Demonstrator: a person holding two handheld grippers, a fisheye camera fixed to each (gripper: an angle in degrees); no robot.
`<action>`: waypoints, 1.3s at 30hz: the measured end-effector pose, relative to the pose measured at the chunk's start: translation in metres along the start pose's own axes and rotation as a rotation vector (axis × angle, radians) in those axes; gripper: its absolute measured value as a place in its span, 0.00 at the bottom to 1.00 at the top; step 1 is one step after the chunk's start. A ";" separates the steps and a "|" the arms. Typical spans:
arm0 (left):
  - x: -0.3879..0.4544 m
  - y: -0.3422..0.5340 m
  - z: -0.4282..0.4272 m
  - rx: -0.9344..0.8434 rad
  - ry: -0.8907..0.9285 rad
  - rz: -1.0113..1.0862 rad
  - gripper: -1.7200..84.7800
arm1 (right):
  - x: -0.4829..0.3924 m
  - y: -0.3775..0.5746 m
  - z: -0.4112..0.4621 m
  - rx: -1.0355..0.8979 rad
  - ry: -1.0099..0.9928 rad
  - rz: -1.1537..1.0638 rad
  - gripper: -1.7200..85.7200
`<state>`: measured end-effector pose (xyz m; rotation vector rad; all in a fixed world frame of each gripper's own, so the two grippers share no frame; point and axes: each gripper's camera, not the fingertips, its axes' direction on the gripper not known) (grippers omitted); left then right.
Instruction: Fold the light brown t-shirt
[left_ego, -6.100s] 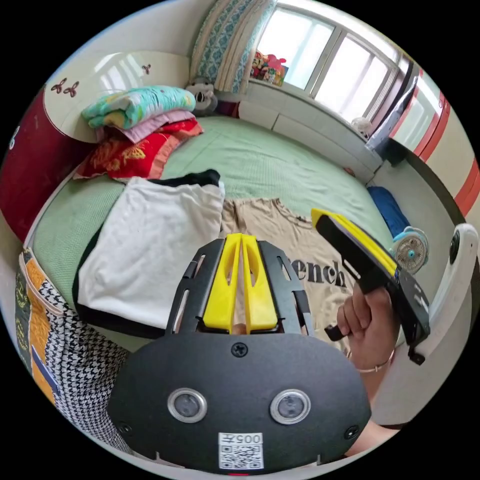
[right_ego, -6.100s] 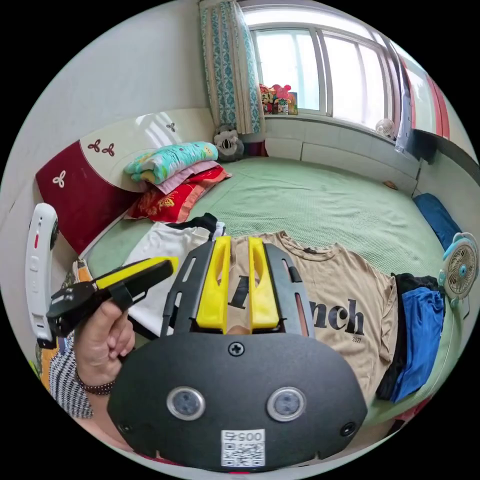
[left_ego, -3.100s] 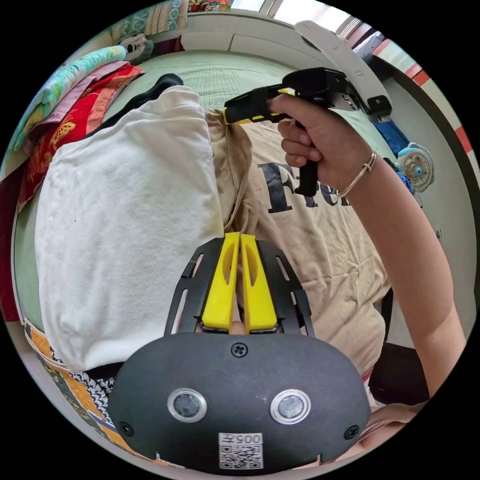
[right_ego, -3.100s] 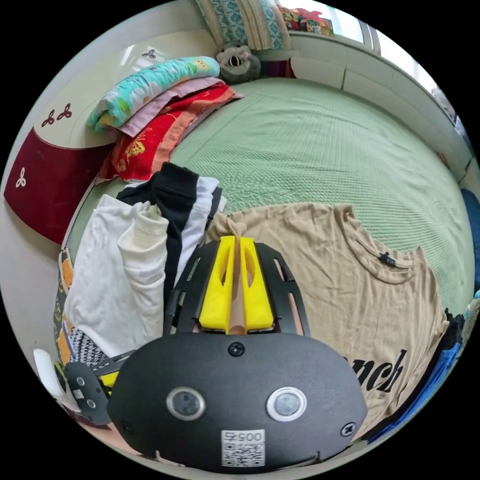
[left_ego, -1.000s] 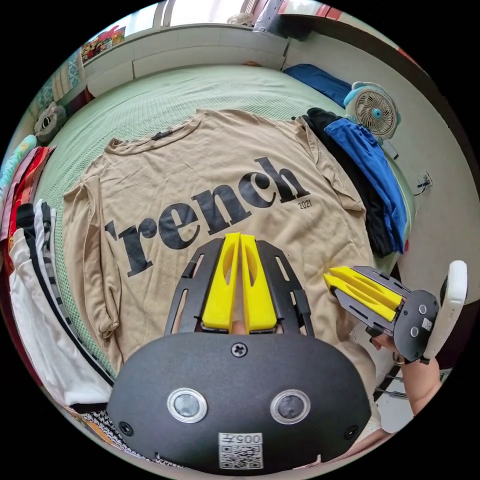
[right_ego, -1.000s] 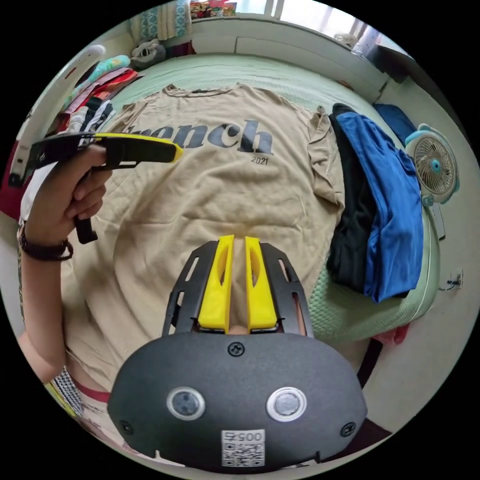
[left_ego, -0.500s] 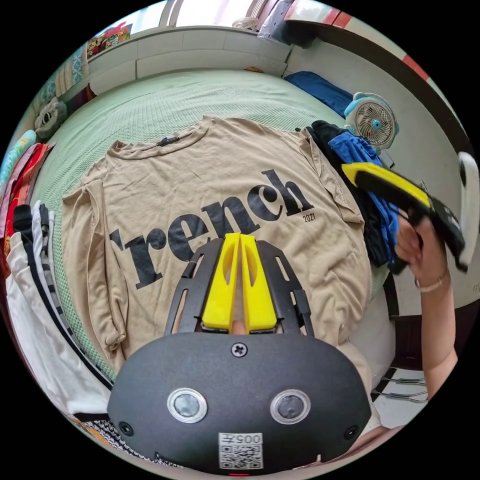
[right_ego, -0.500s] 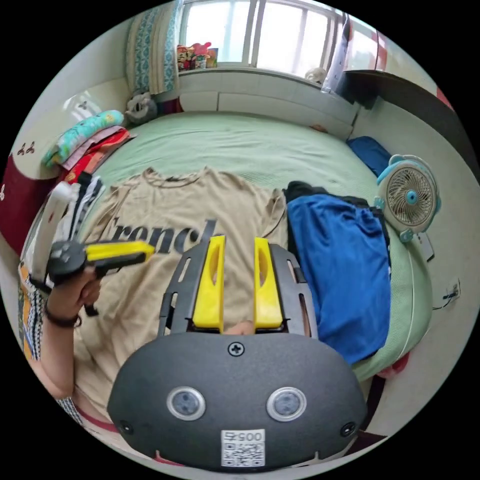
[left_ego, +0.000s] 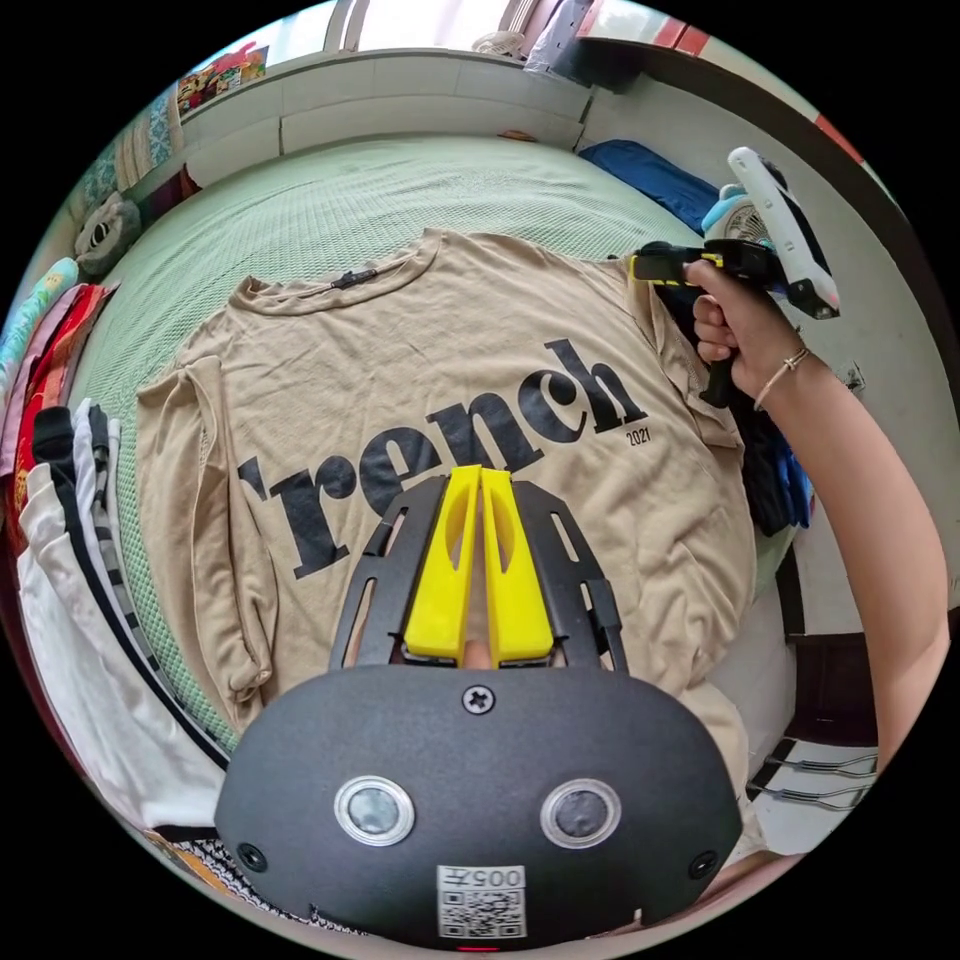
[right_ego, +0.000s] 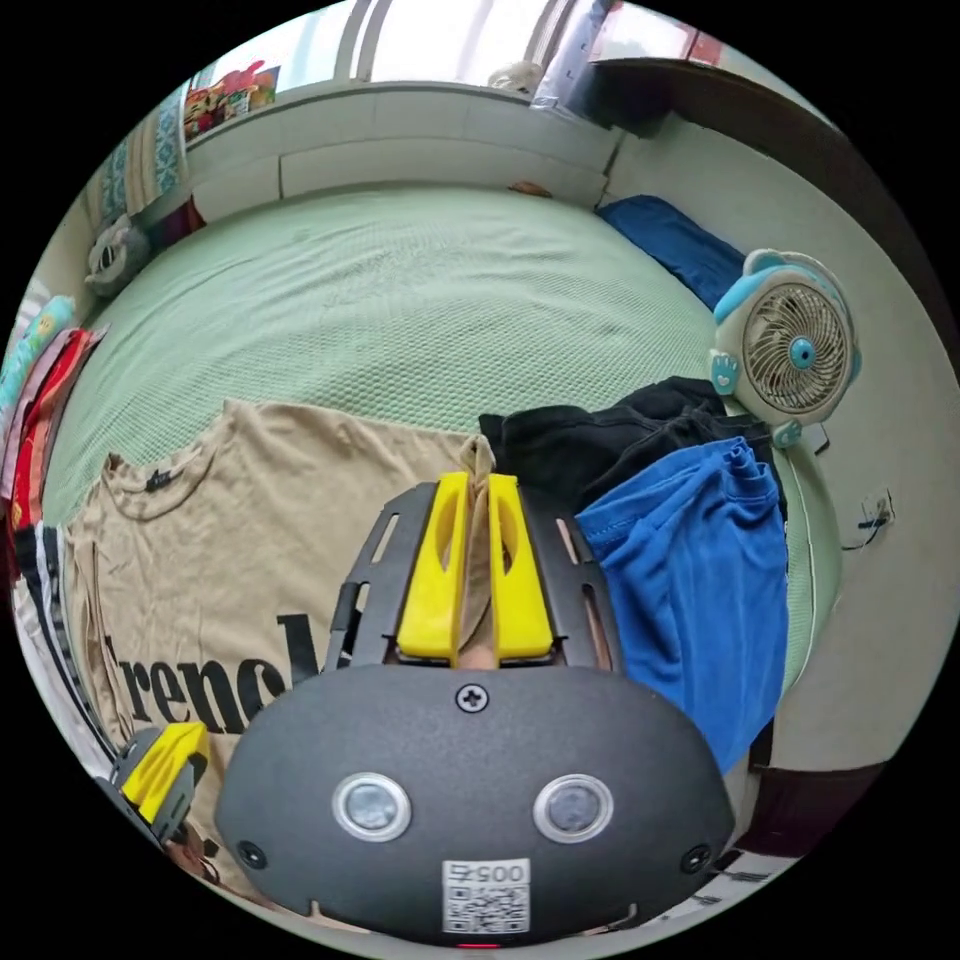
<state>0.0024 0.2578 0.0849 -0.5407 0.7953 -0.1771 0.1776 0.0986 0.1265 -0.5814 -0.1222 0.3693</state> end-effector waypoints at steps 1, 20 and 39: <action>0.000 0.000 0.000 0.001 0.004 -0.001 0.01 | -0.002 0.003 -0.007 0.019 0.003 -0.015 0.03; -0.012 -0.003 0.018 -0.007 0.006 -0.020 0.01 | -0.105 0.011 -0.026 -0.007 -0.099 -0.324 0.09; -0.010 -0.009 0.035 -0.031 -0.010 -0.003 0.01 | -0.054 0.108 0.004 -0.040 -0.145 -0.351 0.08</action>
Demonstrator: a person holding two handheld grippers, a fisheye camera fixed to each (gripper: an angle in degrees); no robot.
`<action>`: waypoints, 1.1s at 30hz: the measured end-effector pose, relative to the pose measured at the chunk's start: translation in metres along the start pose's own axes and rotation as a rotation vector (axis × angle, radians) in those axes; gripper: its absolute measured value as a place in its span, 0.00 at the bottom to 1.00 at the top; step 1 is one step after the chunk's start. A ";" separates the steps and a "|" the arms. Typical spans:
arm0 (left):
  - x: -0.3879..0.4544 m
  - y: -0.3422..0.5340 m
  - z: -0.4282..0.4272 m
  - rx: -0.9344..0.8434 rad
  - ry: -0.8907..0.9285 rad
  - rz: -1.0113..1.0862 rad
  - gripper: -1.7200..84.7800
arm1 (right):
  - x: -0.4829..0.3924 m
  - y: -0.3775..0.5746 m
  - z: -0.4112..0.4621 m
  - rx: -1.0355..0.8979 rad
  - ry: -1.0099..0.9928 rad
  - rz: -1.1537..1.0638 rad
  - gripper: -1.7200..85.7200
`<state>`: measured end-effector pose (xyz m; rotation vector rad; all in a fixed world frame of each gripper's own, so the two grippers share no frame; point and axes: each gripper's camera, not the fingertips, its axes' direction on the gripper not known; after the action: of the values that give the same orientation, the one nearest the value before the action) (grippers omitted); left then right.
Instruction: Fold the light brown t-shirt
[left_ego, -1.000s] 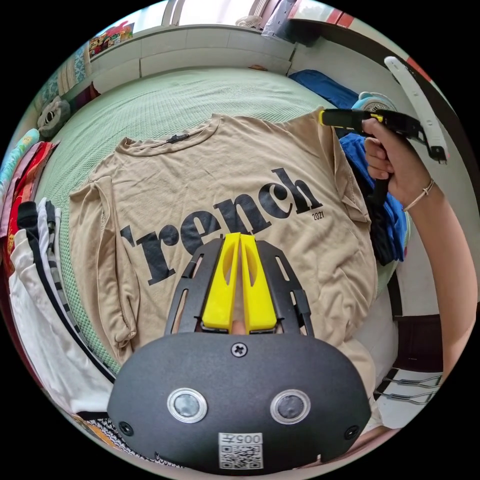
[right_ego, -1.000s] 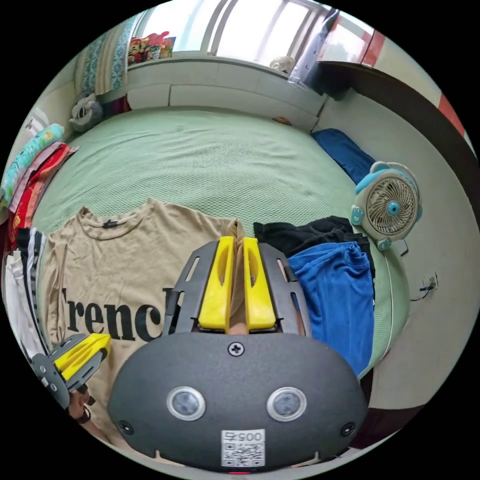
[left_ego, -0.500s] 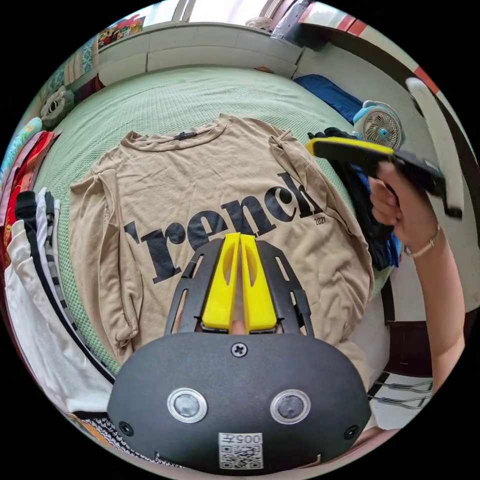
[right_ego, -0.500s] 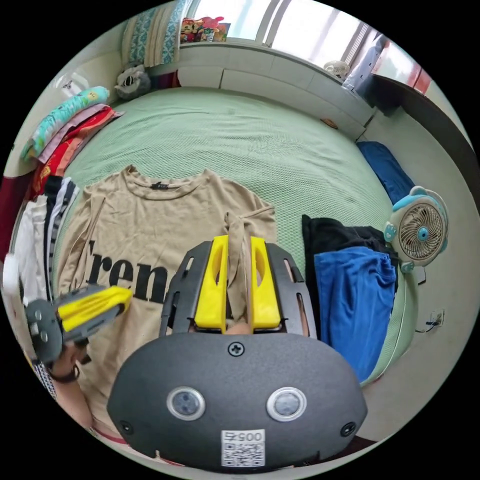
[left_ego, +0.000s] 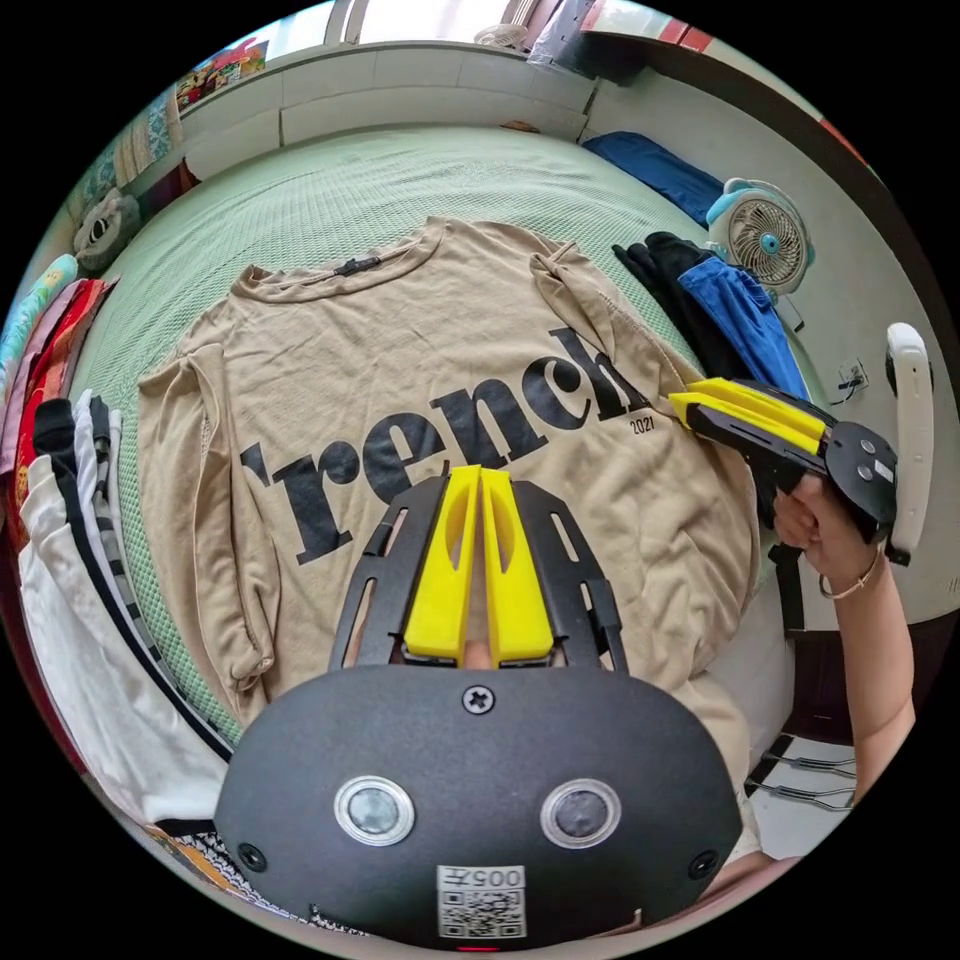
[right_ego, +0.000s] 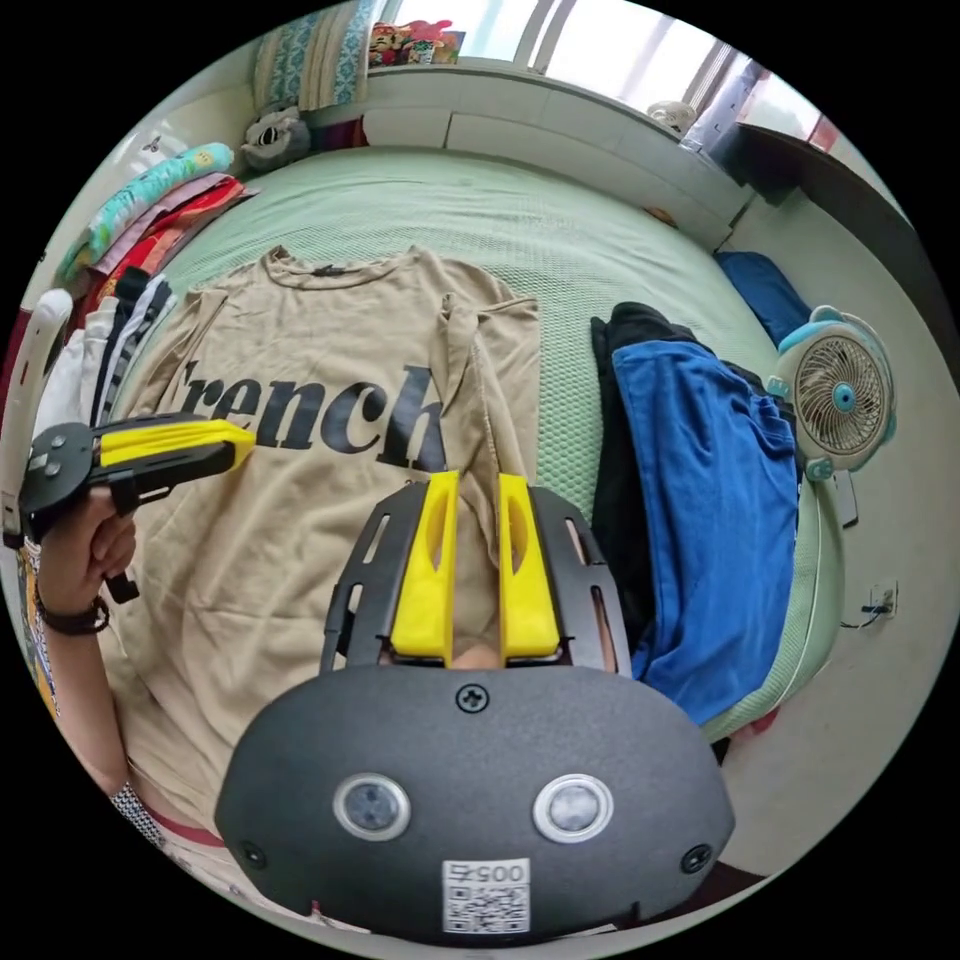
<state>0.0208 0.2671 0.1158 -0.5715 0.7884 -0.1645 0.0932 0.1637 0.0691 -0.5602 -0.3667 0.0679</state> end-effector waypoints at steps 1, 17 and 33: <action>0.000 0.000 0.000 -0.001 0.001 -0.001 0.01 | 0.004 -0.003 0.006 -0.010 0.010 -0.005 0.09; -0.002 -0.004 0.004 -0.007 0.014 0.000 0.01 | 0.028 -0.019 0.042 -0.032 -0.069 -0.137 0.01; -0.022 -0.010 0.000 -0.004 0.040 -0.041 0.01 | 0.040 -0.074 0.035 0.041 -0.259 -0.098 0.09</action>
<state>0.0059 0.2665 0.1344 -0.5903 0.8163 -0.2124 0.1152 0.1251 0.1484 -0.4930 -0.6426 0.0532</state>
